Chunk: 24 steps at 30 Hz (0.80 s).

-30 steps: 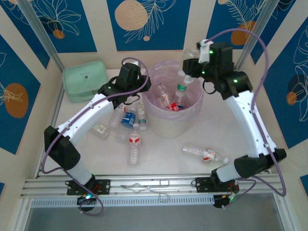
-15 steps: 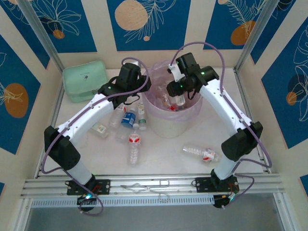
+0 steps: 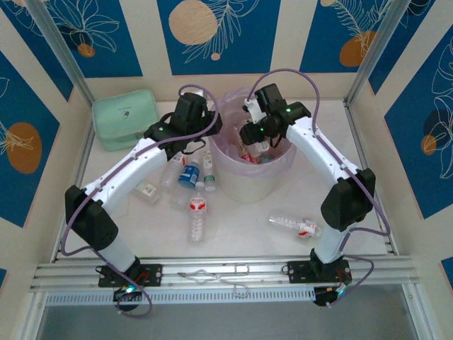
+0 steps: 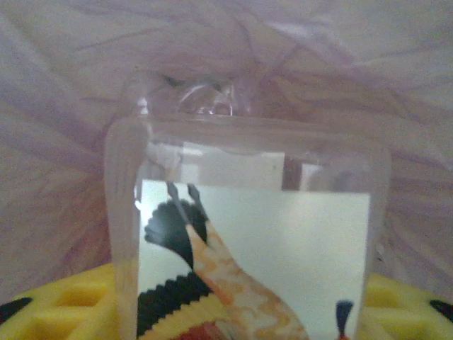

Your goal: Put the plastic bottles in the bin

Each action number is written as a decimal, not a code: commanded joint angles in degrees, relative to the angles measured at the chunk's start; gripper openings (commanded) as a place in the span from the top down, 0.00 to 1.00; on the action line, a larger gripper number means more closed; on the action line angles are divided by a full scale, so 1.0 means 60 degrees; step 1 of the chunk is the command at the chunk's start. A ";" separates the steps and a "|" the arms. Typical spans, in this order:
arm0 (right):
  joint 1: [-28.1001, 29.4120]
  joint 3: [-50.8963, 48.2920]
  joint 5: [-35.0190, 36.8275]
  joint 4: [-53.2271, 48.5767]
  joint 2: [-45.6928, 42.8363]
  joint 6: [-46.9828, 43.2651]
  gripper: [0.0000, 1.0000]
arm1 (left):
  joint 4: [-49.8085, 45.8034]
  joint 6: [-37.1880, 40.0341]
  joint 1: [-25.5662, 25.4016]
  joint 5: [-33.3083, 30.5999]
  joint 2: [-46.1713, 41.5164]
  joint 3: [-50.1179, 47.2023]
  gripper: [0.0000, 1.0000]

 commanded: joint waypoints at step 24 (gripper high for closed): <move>0.0025 0.2829 -0.0389 -0.2039 -0.0182 0.0160 0.01 | -0.0222 0.0090 0.0102 0.0060 0.0044 0.0126 0.71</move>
